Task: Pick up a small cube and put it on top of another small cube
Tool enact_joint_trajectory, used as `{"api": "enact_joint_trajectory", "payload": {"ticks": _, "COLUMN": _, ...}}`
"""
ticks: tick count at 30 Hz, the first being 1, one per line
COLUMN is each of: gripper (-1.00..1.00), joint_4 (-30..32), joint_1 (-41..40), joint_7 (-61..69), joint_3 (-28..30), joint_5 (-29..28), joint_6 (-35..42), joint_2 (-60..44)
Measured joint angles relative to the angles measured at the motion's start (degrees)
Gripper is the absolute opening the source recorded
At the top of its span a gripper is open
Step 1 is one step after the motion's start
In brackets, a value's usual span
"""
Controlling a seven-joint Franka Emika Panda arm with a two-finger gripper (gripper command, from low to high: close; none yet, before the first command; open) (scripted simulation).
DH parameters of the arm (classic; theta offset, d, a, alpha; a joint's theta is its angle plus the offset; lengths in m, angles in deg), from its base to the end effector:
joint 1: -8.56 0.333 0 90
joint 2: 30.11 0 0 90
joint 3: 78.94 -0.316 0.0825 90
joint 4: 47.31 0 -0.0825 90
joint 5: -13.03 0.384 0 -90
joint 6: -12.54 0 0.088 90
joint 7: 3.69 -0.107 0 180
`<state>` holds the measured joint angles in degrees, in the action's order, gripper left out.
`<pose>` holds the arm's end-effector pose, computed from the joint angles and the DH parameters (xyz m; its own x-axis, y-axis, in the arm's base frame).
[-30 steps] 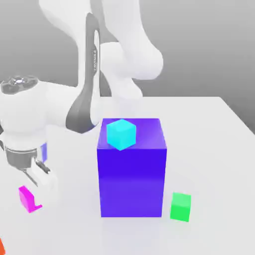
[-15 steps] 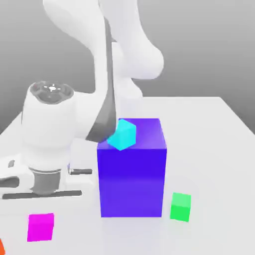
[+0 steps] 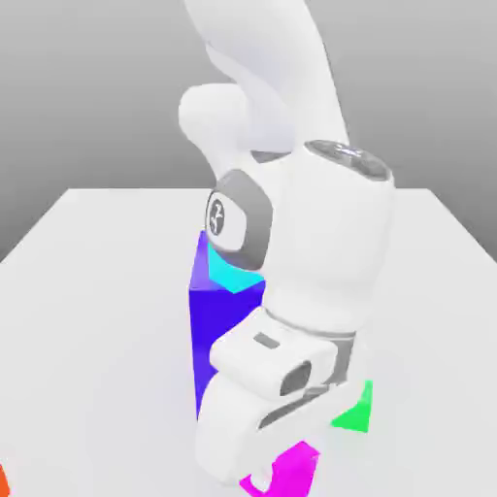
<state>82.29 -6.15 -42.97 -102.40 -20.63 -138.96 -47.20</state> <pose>0.5383 0.0988 0.2486 0.9792 -0.0415 0.1986 -0.0656 -0.9911 0.1161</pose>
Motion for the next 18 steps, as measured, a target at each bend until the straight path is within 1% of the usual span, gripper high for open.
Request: {"api": "enact_joint_trajectory", "payload": {"ticks": 18, "gripper": -1.0, "joint_4": 6.3, "joint_1": 21.0, "joint_7": -49.5, "joint_3": -12.6, "joint_5": 15.6, "joint_6": -0.4, "joint_2": 5.8}}
